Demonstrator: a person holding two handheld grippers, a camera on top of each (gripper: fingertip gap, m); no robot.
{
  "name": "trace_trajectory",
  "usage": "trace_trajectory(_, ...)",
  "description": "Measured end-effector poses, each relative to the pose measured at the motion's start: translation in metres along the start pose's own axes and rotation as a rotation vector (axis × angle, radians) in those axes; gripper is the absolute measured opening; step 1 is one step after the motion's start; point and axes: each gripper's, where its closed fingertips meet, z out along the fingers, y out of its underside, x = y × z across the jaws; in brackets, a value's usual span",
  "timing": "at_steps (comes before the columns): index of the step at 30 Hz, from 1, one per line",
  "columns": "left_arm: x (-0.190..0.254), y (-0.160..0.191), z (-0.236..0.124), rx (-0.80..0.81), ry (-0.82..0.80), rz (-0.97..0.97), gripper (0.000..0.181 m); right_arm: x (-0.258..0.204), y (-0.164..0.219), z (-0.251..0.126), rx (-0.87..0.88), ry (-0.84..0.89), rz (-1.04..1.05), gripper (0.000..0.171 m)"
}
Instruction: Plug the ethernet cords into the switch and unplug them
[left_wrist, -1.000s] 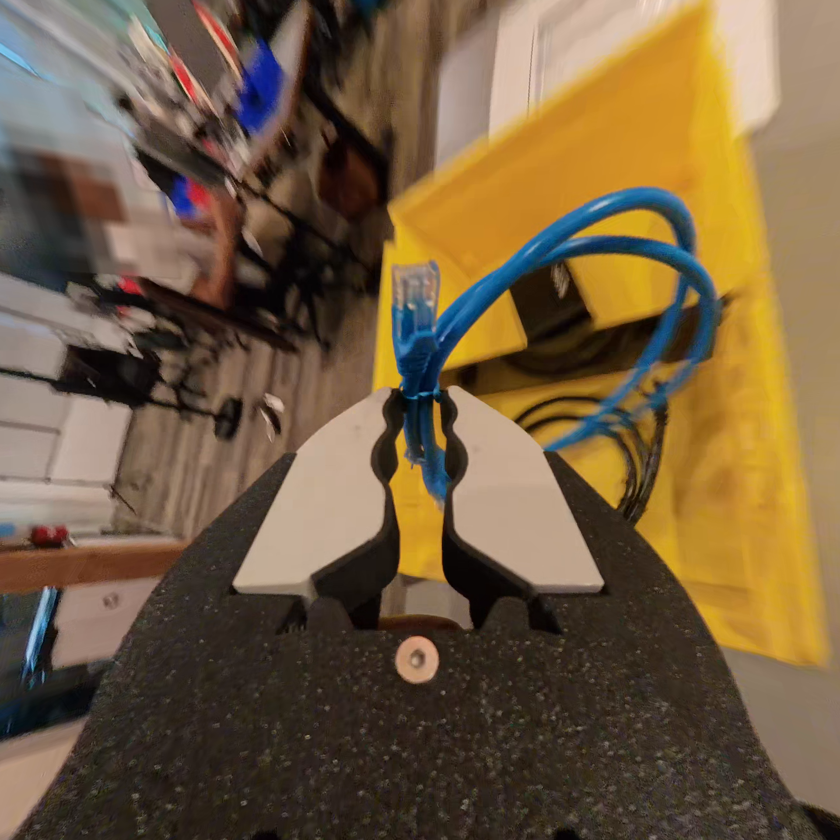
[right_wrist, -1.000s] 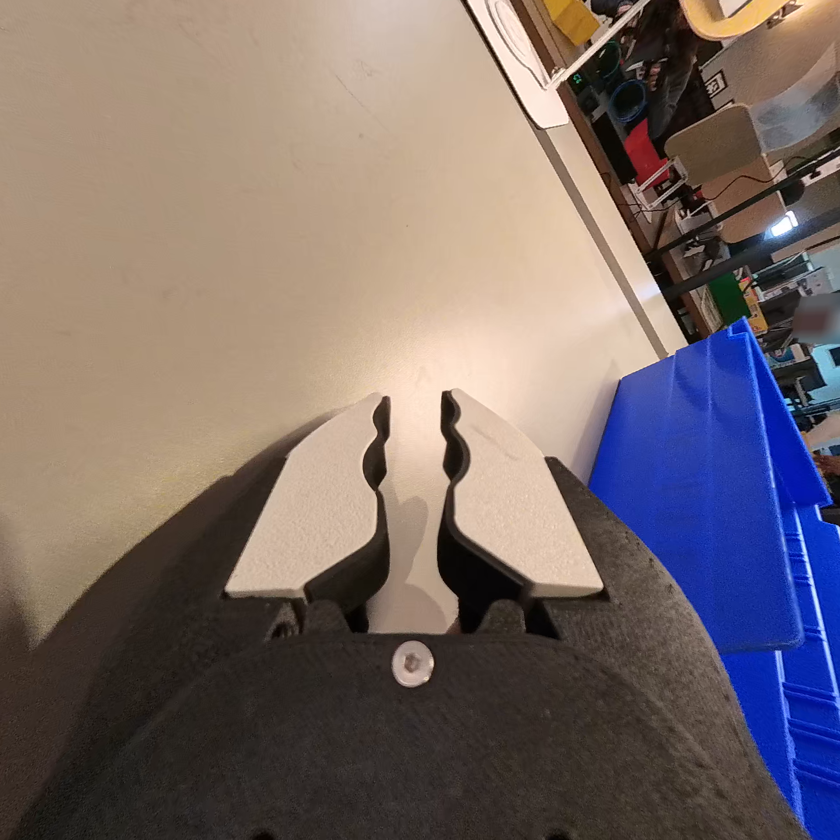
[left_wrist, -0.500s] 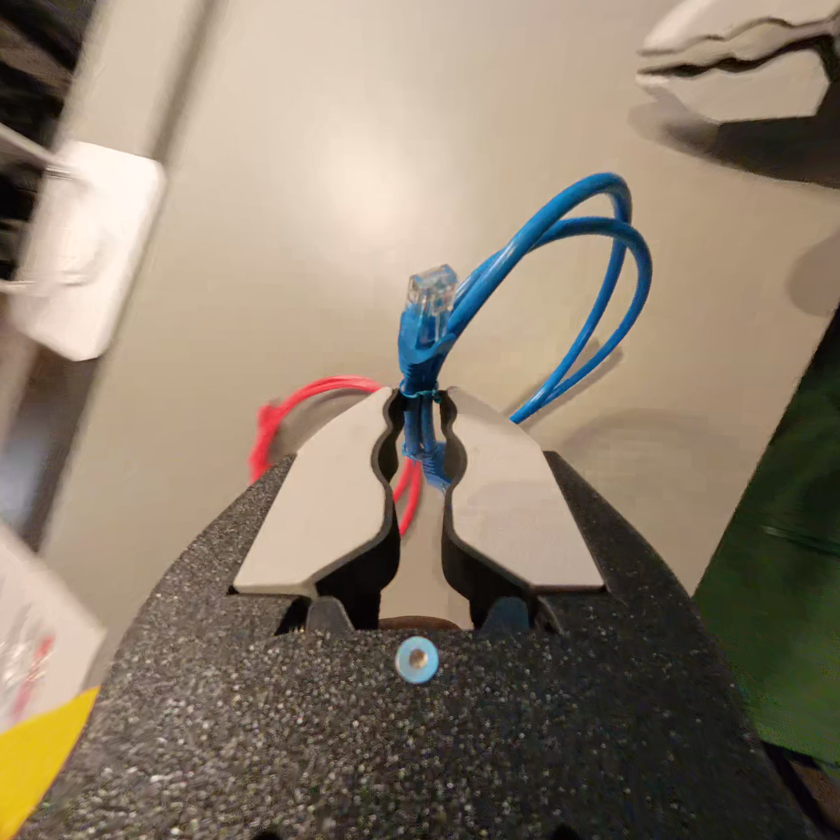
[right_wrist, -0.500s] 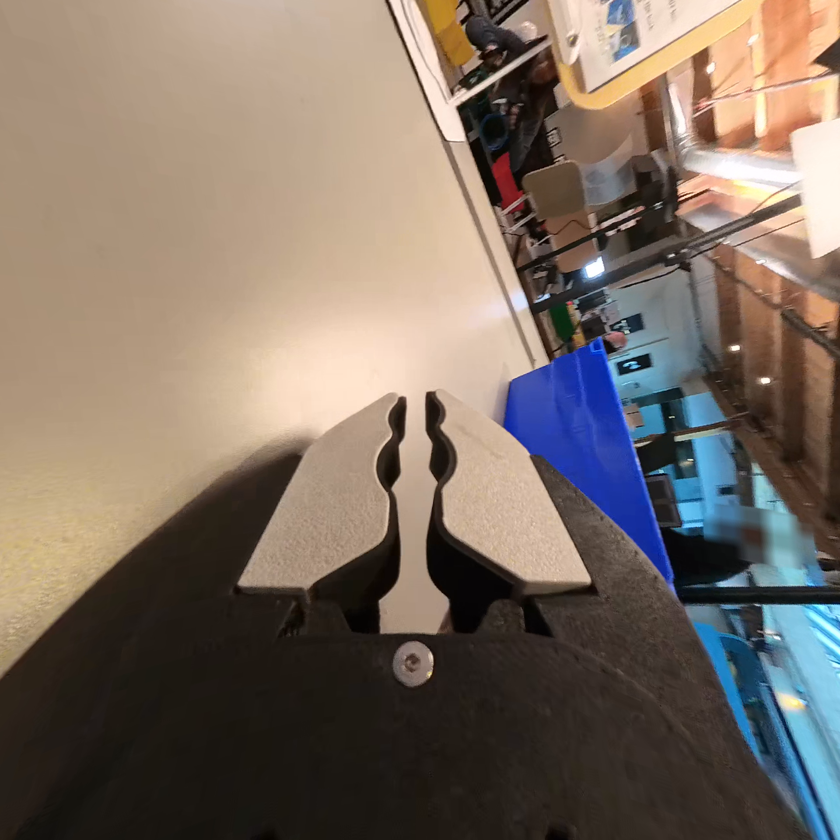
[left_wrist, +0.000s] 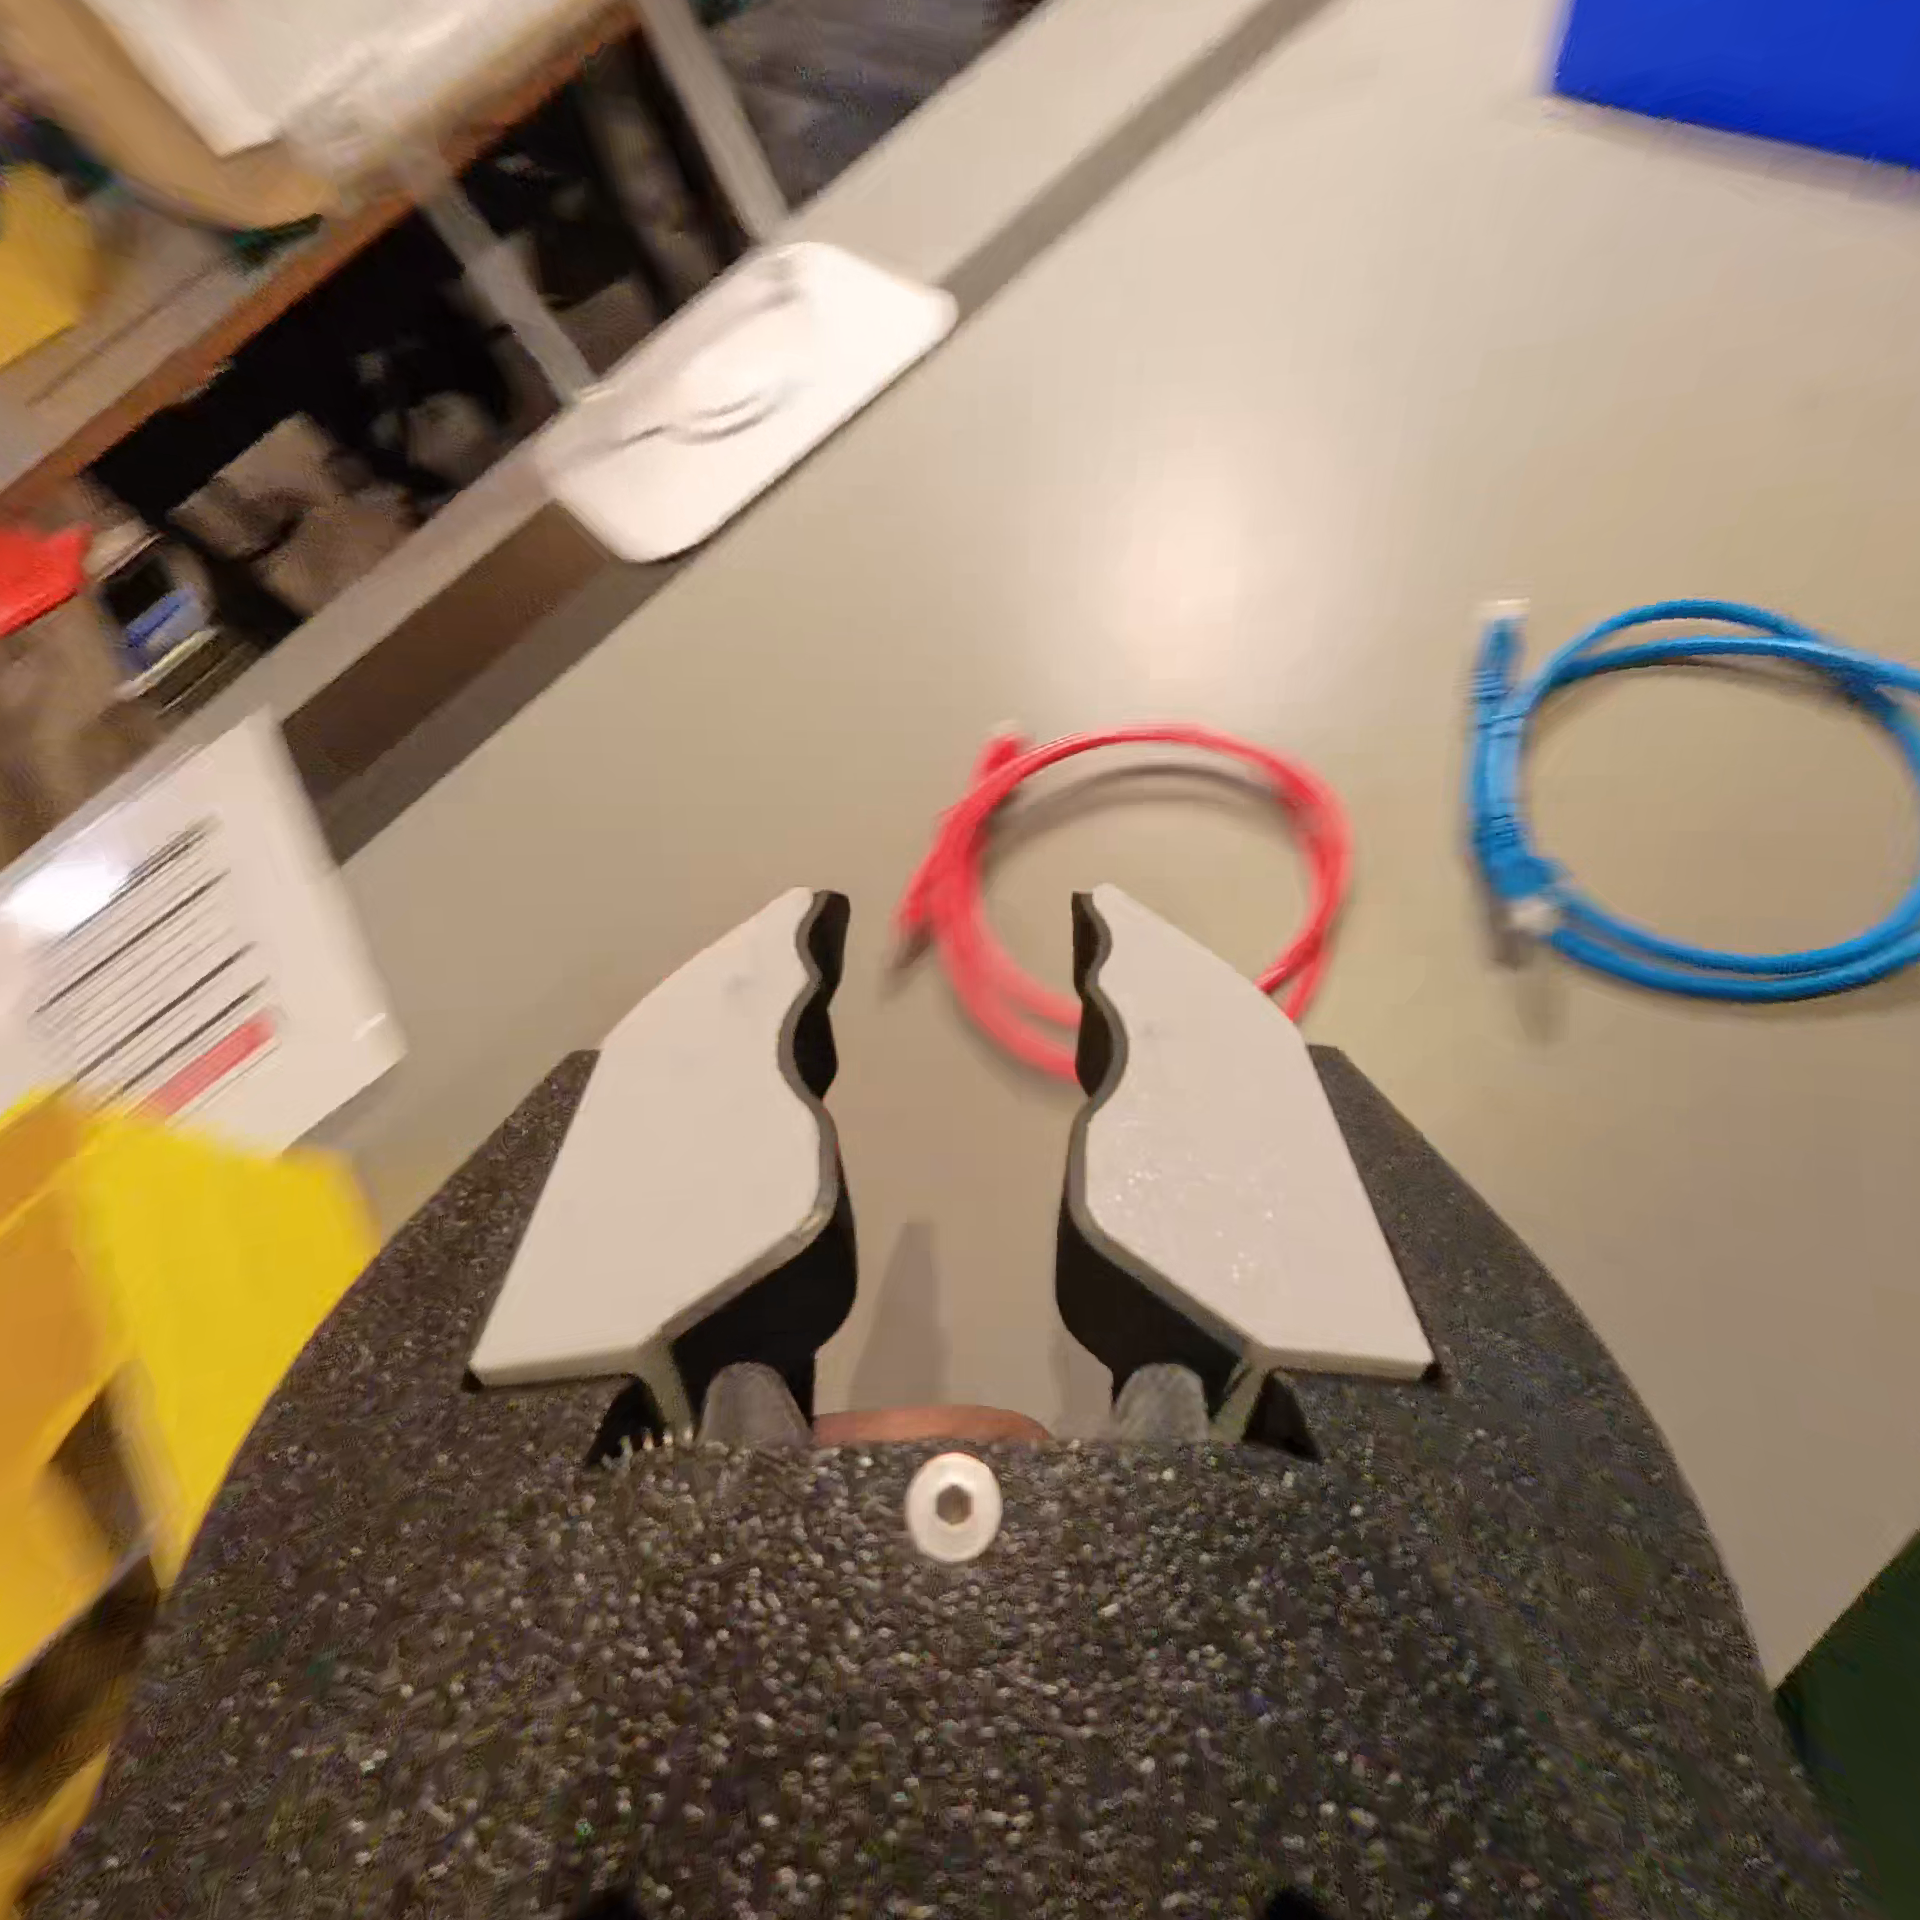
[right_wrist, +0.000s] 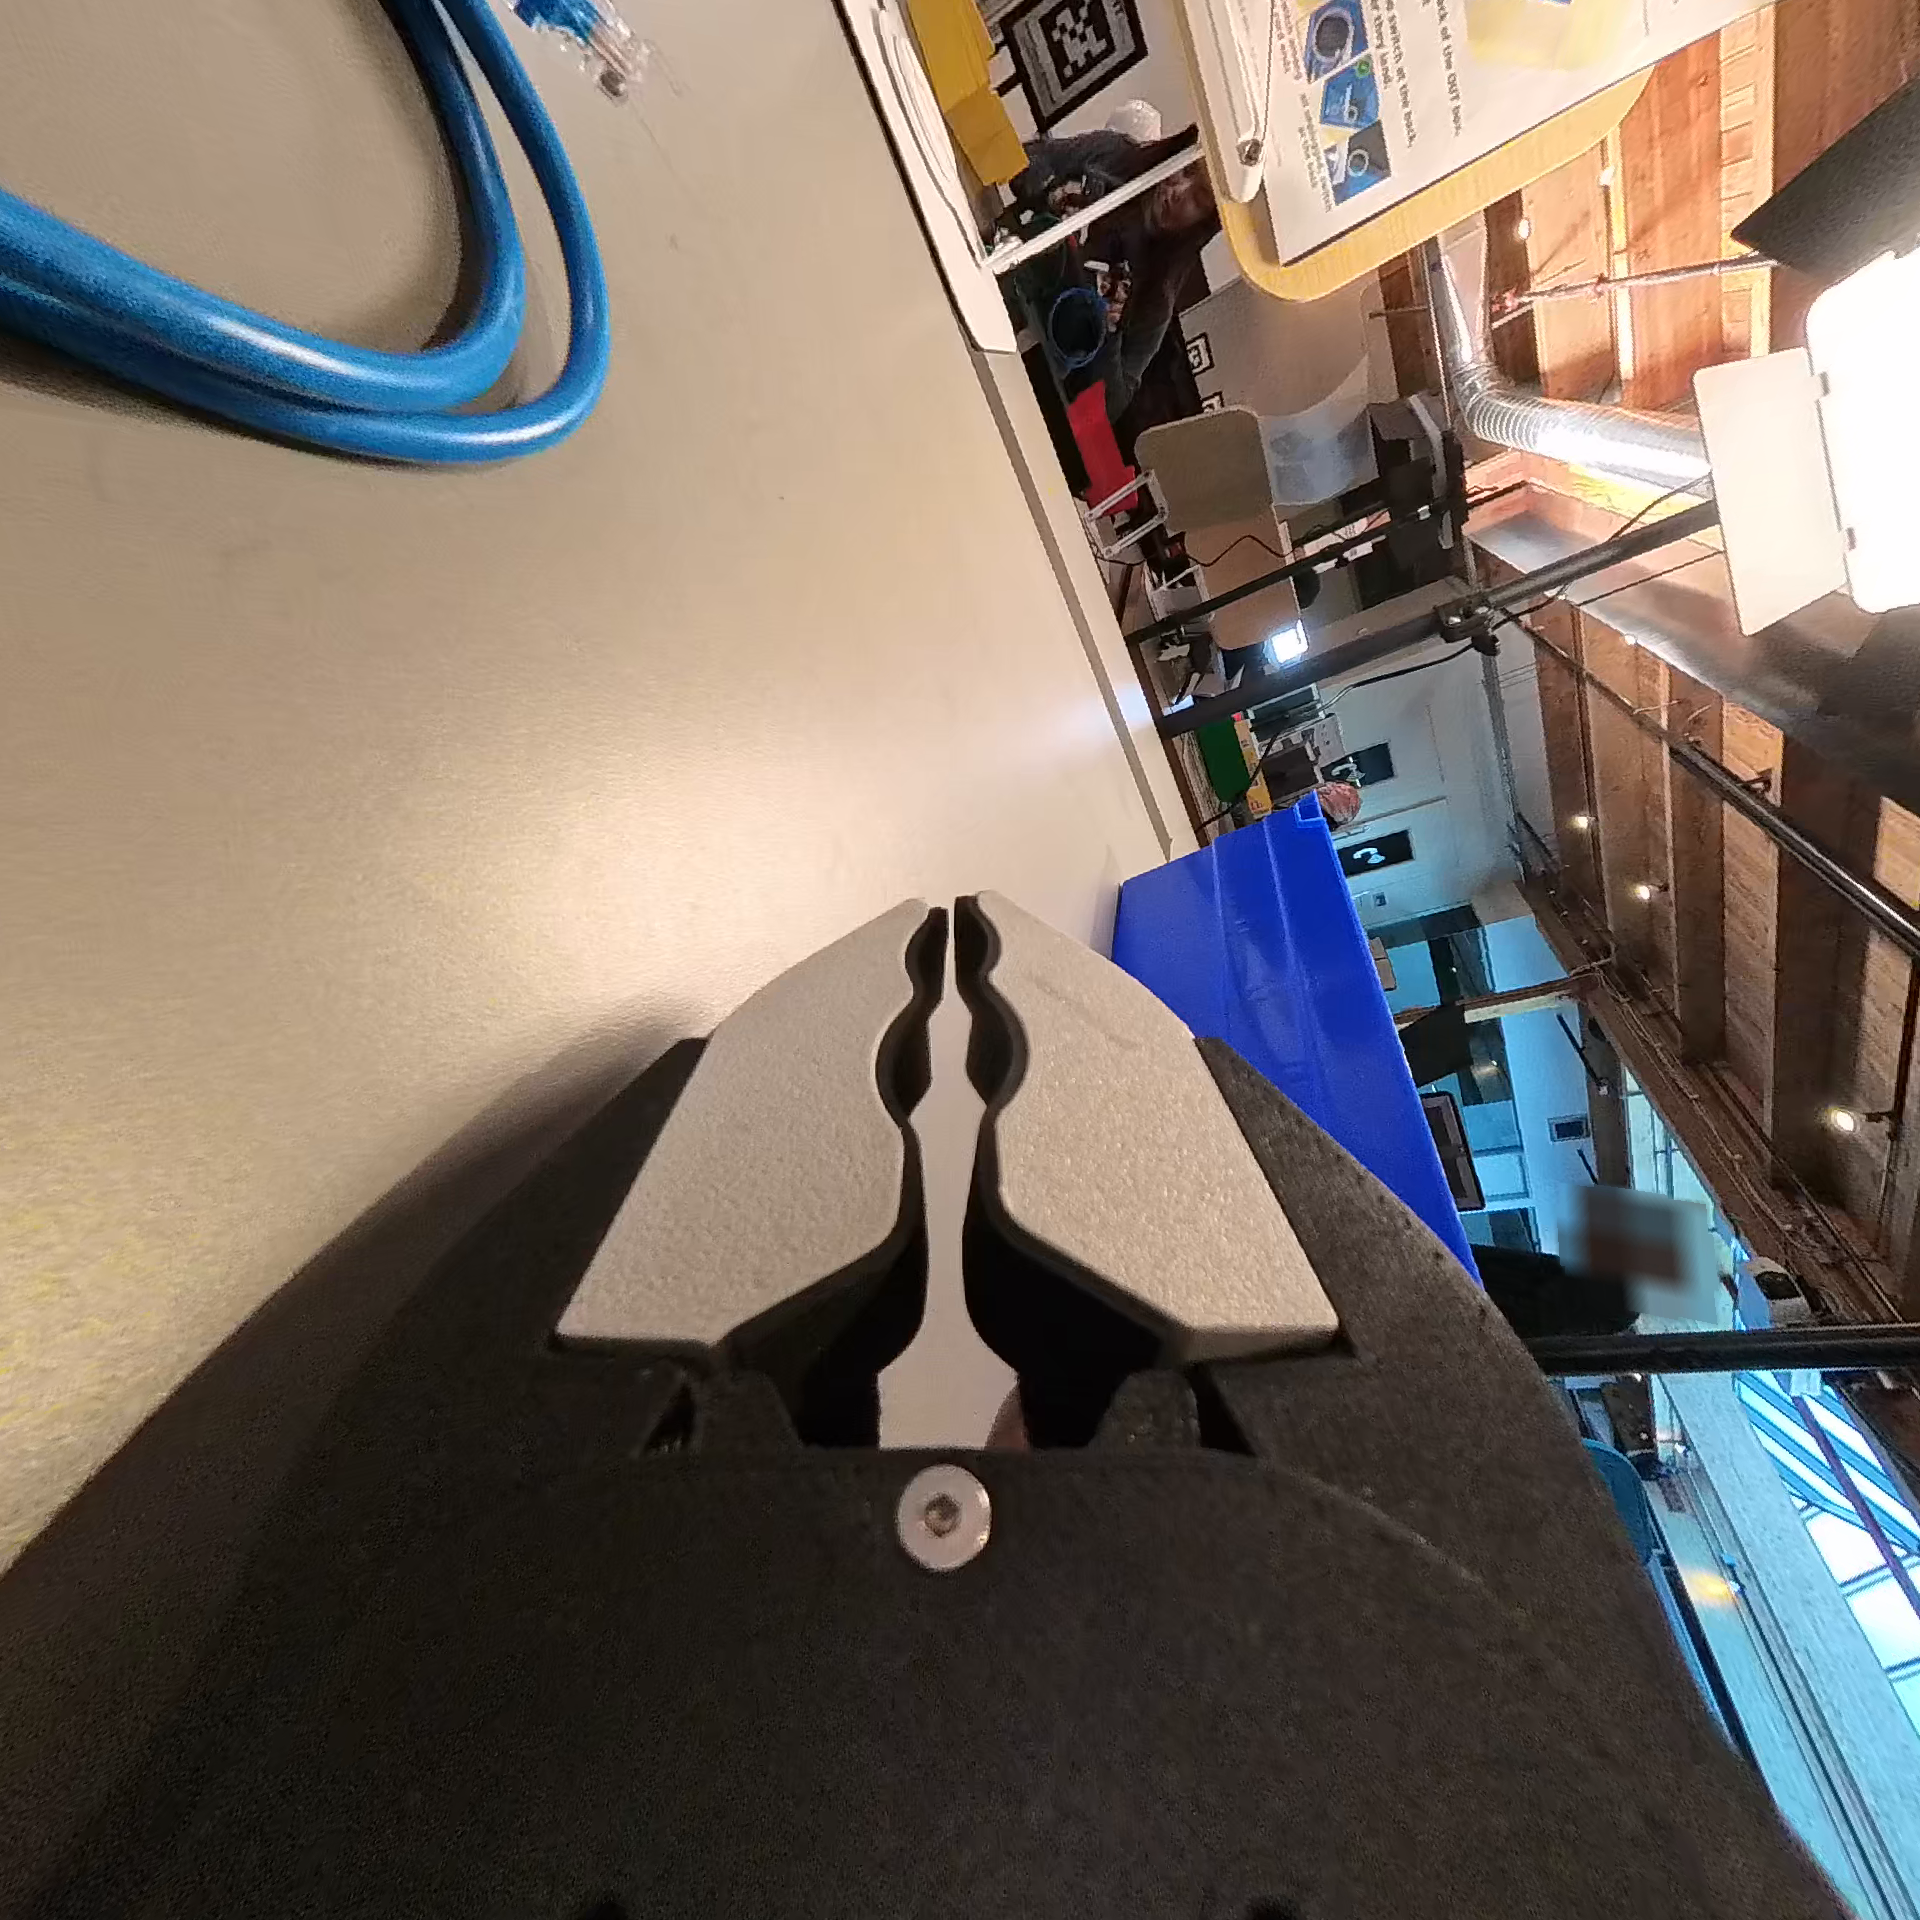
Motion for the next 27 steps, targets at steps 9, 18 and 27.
trace_trajectory(9,-0.198,0.178,-0.128,-0.402,-0.360,-0.344,0.043,-0.004,-0.001,0.003,-0.004,-0.047,0.011,0.002)
trace_trajectory(18,-0.215,0.250,-0.090,-0.715,-0.345,-0.277,0.043,-0.006,-0.002,0.004,-0.003,-0.062,0.011,0.001)
trace_trajectory(27,-0.251,0.286,-0.065,-0.802,-0.246,-0.282,0.043,-0.007,-0.003,0.005,0.001,-0.067,0.006,0.000)
